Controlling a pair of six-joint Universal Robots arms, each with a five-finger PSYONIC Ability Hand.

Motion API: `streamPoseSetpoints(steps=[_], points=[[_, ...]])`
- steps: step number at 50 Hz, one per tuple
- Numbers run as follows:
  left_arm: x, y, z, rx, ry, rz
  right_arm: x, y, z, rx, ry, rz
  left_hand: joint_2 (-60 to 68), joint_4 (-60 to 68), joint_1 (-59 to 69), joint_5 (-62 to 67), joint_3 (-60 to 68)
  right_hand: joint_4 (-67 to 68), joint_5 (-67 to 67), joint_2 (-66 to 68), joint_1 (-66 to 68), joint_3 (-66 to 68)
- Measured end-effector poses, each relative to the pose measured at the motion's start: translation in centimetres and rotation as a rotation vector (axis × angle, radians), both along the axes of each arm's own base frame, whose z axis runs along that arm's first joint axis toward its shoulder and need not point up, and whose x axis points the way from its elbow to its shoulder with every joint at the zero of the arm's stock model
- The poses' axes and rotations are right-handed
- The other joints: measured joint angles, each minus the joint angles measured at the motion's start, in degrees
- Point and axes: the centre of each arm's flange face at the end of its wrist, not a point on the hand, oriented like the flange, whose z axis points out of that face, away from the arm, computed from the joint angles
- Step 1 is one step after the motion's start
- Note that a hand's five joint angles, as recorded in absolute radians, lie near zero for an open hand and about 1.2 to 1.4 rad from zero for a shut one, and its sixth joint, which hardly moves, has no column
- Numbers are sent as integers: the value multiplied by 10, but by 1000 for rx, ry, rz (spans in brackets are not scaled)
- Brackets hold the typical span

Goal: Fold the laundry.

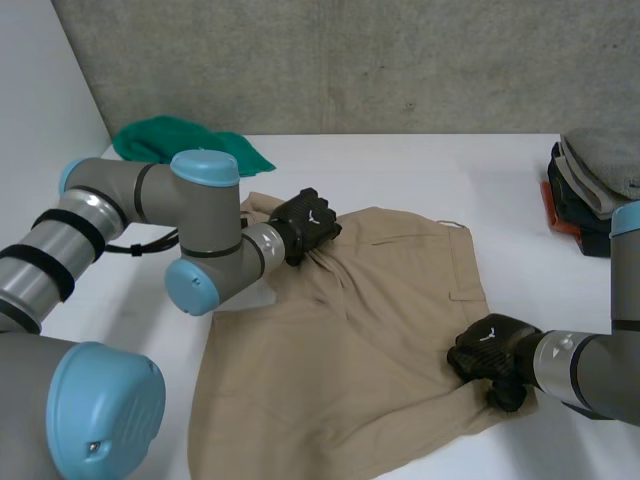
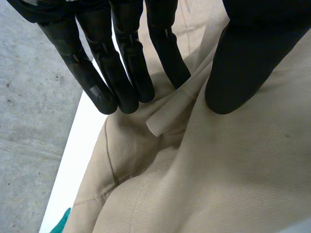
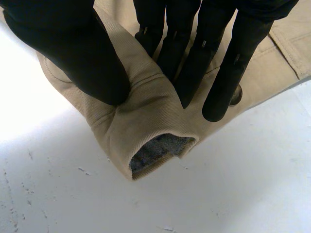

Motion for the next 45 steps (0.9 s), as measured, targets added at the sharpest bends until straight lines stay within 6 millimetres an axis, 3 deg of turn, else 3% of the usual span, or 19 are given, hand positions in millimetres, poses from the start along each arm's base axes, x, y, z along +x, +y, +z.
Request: streamPoseSetpoints(steps=[5,11,17,21,26,43,45], points=[[1,2,4,-7,1,4,0,0,-1,3,1,-1,-106,-107,-106,-104,-105,0,0,0,0,0],[3,3,7,-19,-4,15,0,0,-1,5,2,-1,-123,-123,-112,-122,-121,0,2,0,0,0],[5,2,8,-31,-18,32,-1,0,-1,6,2,-3,-77,-76,-59,-76,-76,0,2,0,0,0],[6,2,5,-38,-39,42,-1,0,-2,7,2,-4,91,92,110,90,89,0,2,0,0,0],[12,0,4,-54,-85,82,-1,0,-2,7,2,-4,131,130,125,122,126,0,2,0,0,0],[86,8,27,66,-206,424,0,0,1,-1,-3,1,130,131,124,122,126,0,2,0,0,0],[89,8,29,73,-197,432,0,1,1,-1,-3,4,27,38,30,37,36,0,2,0,0,0]])
